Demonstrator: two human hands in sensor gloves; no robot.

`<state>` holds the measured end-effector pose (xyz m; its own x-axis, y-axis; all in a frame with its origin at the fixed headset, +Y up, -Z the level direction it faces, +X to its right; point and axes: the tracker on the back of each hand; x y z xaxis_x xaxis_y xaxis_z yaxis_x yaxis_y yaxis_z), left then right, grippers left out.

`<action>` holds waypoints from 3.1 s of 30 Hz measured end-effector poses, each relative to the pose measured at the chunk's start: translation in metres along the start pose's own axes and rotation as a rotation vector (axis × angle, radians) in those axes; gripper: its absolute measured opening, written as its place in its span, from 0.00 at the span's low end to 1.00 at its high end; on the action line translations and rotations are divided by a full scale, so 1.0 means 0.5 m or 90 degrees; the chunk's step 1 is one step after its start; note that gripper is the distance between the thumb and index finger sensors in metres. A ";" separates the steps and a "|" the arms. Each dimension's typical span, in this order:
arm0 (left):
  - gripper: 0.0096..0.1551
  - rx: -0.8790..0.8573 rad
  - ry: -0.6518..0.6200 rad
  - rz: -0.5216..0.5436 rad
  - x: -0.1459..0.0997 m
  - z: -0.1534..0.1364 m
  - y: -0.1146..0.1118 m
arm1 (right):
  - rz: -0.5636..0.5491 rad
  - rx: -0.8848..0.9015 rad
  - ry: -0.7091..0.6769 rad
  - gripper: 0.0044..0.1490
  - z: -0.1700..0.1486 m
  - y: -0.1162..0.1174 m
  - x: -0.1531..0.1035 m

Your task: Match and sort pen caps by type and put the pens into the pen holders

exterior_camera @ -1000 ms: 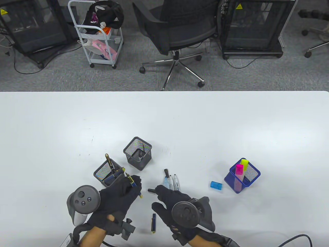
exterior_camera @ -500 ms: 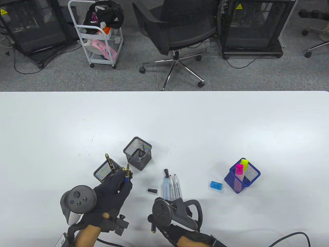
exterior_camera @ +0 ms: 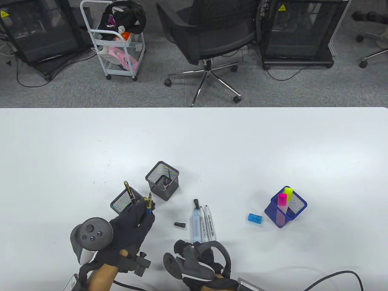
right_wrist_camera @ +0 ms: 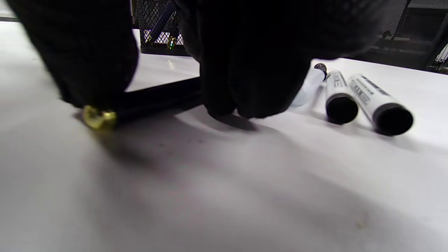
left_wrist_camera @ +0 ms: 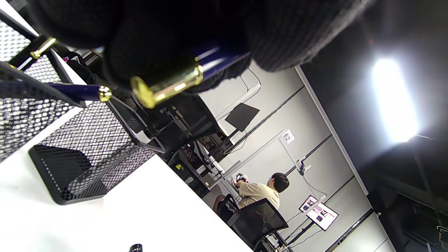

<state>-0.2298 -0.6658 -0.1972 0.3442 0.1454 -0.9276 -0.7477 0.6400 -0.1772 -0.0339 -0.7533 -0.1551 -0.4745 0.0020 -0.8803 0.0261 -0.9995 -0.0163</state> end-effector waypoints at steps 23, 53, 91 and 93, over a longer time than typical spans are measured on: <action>0.28 0.037 -0.007 -0.044 0.004 -0.001 -0.020 | -0.074 0.205 0.001 0.43 -0.072 -0.074 -0.006; 0.29 0.232 -0.035 -0.176 0.010 0.038 -0.077 | -0.319 0.541 -0.003 0.39 -0.281 -0.152 -0.047; 0.28 0.295 -0.098 -0.207 0.009 0.055 -0.128 | -0.275 0.577 -0.051 0.33 -0.249 -0.148 -0.039; 0.28 0.346 -0.093 -0.181 0.003 0.065 -0.132 | -0.277 0.553 -0.057 0.33 -0.246 -0.150 -0.041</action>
<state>-0.1613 -0.6833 -0.1762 0.5902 -0.0100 -0.8072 -0.2330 0.9553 -0.1821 0.0822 -0.6748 -0.1944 -0.3555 0.4099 -0.8400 -0.8078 -0.5868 0.0555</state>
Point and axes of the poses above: the tracker on the back of each hand, its own z axis roughly to the thumb side, its own x axis roughly from the wrist to the fingertips, y = z × x, and after that the axes turned 9 degrees about -z, right-handed
